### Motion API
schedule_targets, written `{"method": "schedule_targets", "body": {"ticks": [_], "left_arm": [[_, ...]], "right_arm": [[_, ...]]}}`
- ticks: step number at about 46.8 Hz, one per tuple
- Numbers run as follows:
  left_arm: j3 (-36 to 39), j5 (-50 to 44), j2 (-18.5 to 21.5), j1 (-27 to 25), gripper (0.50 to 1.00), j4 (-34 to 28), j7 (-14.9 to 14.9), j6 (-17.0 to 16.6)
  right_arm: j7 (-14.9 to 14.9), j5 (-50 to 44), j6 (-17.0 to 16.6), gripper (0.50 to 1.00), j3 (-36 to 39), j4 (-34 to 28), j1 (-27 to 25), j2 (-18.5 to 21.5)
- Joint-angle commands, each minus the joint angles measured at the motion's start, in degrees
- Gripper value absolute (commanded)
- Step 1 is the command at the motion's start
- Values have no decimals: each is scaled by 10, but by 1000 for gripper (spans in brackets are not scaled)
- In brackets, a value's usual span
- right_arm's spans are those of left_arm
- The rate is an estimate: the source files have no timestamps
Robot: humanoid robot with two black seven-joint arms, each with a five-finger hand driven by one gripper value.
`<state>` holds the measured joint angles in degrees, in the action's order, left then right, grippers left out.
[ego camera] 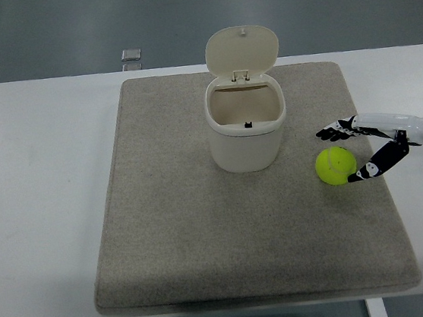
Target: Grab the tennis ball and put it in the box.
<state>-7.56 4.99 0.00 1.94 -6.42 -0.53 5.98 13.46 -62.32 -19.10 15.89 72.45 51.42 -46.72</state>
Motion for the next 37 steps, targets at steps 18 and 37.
{"method": "schedule_targets", "body": {"ticks": [18,37], "left_arm": [[0,0,0,0,992,0,0,0],[0,0,0,0,992,0,0,0]], "right_arm": [[6,-3,11,821,-1,2,-16,12],[9,-11,12,683,3,1,-16,10]]}}
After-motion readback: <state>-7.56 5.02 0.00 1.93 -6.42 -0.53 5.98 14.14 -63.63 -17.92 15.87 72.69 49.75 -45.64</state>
